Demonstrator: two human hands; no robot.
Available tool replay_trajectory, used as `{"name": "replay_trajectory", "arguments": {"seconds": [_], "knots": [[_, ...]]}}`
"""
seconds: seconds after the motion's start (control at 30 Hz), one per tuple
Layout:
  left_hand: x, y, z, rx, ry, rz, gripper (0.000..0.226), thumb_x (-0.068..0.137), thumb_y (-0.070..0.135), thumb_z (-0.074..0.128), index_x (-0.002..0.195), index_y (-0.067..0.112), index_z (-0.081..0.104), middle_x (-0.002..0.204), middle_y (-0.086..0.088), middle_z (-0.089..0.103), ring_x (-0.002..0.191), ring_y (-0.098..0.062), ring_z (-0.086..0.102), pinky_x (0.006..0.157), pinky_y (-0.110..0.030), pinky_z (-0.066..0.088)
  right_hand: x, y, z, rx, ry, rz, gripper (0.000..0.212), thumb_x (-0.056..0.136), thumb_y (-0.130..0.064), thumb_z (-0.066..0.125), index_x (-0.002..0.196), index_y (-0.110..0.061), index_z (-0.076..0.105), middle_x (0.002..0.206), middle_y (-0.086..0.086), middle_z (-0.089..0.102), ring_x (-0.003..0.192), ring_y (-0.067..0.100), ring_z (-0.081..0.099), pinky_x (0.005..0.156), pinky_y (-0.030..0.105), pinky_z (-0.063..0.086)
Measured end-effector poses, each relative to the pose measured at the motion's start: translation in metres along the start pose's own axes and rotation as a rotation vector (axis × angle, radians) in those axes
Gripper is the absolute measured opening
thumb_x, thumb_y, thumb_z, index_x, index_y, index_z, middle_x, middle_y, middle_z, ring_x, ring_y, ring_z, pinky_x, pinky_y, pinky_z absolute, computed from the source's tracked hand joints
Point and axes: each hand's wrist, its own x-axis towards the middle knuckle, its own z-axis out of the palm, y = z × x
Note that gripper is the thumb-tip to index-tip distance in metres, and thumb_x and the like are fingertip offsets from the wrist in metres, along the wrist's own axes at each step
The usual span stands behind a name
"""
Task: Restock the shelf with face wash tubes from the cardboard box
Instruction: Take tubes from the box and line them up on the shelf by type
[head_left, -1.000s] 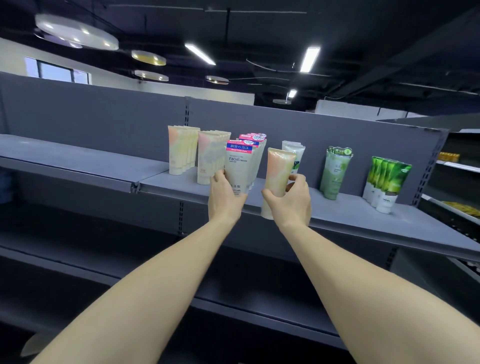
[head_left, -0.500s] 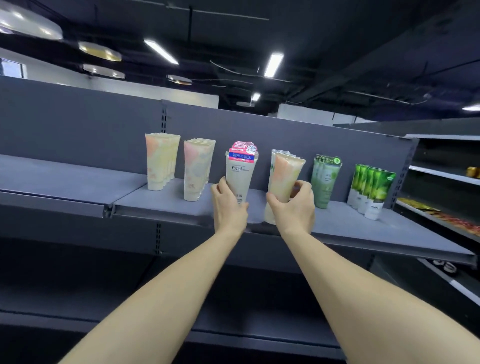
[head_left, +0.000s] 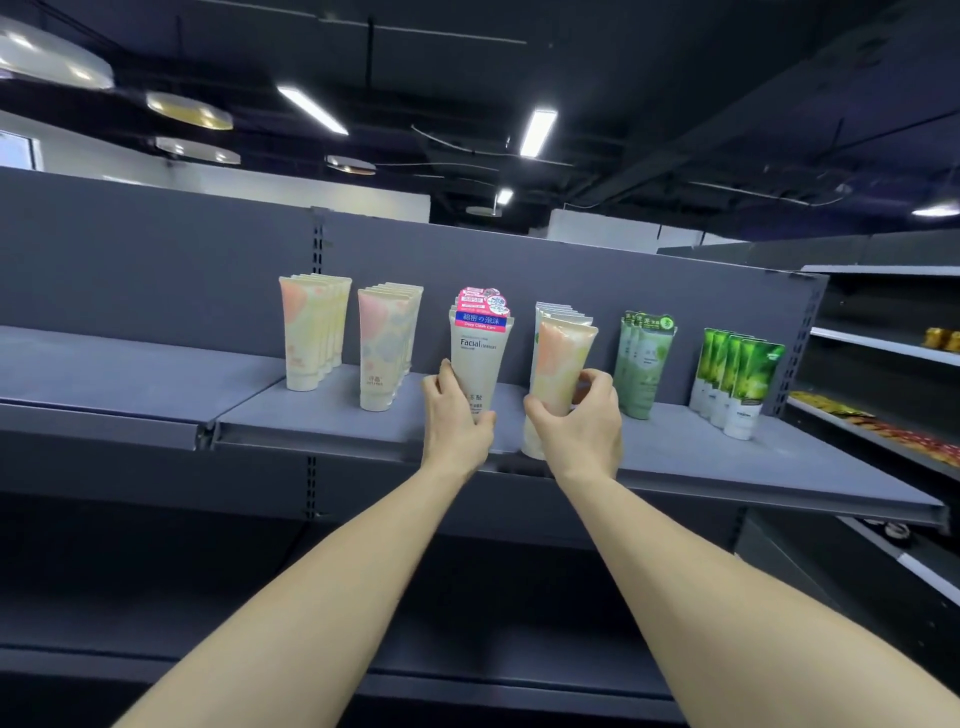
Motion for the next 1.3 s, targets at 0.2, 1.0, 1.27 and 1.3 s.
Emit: {"name": "replay_trajectory", "arguments": {"seconds": [0.2, 1.0, 1.27, 1.3], "knots": [[-0.003, 0.008, 0.004, -0.001, -0.009, -0.099, 0.094, 0.091, 0.017, 0.066, 0.155, 0.008, -0.003, 0.145, -0.008, 0.024, 0.131, -0.025, 0.041, 0.099, -0.037, 0.042, -0.008, -0.001, -0.008, 0.023, -0.025, -0.006, 0.057, 0.075, -0.043, 0.074, 0.121, -0.029, 0.044, 0.118, -0.011, 0.054, 0.089, 0.009, 0.054, 0.071, 0.03, 0.045], [-0.039, -0.062, -0.182, 0.53, 0.142, -0.193, 0.041, 0.096, 0.021, 0.051, 0.137, 0.016, 0.044, 0.136, -0.006, 0.043, 0.121, -0.023, 0.045, 0.082, -0.033, 0.042, -0.085, -0.091, 0.06, 0.167, -0.248, -0.142, 0.057, 0.073, -0.048, 0.078, 0.116, -0.029, 0.046, 0.11, -0.01, 0.056, 0.095, 0.012, 0.058, 0.078, 0.036, 0.054], [0.009, -0.11, -0.231, 0.554, 0.13, -0.16, 0.04, 0.098, 0.02, 0.049, 0.137, 0.015, 0.044, 0.136, -0.005, 0.043, 0.12, -0.022, 0.044, 0.082, -0.033, 0.043, -0.093, -0.139, 0.133, 0.163, -0.268, -0.141, 0.055, 0.074, -0.046, 0.078, 0.114, -0.029, 0.045, 0.108, -0.011, 0.053, 0.093, 0.012, 0.057, 0.079, 0.036, 0.052], [0.018, -0.118, -0.236, 0.555, 0.125, -0.155, 0.04, 0.098, 0.021, 0.049, 0.137, 0.016, 0.044, 0.136, -0.005, 0.043, 0.12, -0.022, 0.044, 0.082, -0.033, 0.043, -0.094, -0.145, 0.144, 0.164, -0.266, -0.136, 0.053, 0.074, -0.045, 0.077, 0.113, -0.029, 0.045, 0.105, -0.013, 0.053, 0.092, 0.012, 0.057, 0.077, 0.034, 0.05]]}}
